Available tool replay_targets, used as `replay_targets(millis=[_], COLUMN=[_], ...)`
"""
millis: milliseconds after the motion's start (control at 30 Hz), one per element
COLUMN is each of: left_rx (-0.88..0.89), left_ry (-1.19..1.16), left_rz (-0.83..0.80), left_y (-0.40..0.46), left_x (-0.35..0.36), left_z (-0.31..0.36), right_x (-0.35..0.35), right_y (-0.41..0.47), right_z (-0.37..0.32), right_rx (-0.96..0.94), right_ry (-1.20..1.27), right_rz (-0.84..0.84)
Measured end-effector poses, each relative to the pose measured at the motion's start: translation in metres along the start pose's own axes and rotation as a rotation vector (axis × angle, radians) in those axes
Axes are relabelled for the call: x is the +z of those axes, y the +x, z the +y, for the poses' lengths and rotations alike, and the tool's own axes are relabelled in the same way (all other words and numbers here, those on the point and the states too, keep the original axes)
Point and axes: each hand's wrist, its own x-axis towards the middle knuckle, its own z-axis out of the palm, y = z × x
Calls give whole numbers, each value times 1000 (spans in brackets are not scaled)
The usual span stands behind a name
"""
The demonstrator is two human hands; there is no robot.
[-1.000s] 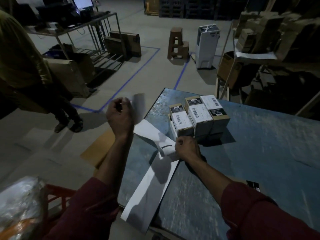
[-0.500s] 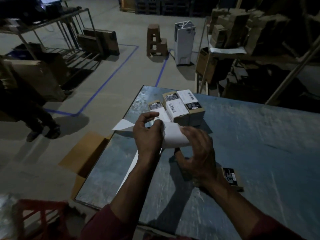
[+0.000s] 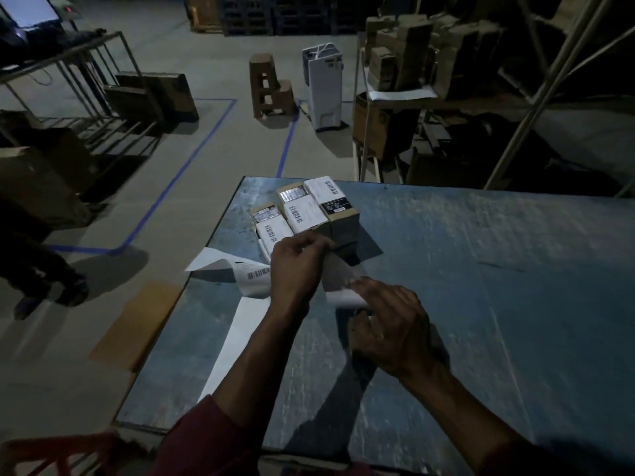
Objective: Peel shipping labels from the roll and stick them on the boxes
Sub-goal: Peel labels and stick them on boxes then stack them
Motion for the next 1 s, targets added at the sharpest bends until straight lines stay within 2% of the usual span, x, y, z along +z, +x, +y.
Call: replay_targets(millis=[100,200,267,367,500,733,833,900,1000], left_rx=[-20,-90,-72,-88,-243,-246,-235,-207,-170], left_ry=[127,52,59,67,-18,-90,-40,-5,4], left_rz=[-175,-314,-358,-439,-541,-343,-285,-233,-146], left_y=[5,9,10,3,-25,-63,-64,-67,-65], left_x=[-2,-7,-9,-10,-6,16,19,19,11], left_z=[6,21,28,18,-13,-43,-46,-48,-52], right_x=[-12,-21,-27,-35,-48,-57,-59,-59,-65], right_y=[-3,-12,-14,-11,-10,-20,-23,-25,-34], right_z=[-2,4,6,4,5,8,7,10,21], right_rx=[45,113,343,771,962,1038,1075,1138,1240], right_ry=[60,104,276,730,935,1019,1040,1010,846], right_rz=[-42,-95,-103,-88,-51,-180,-263,-298,-237])
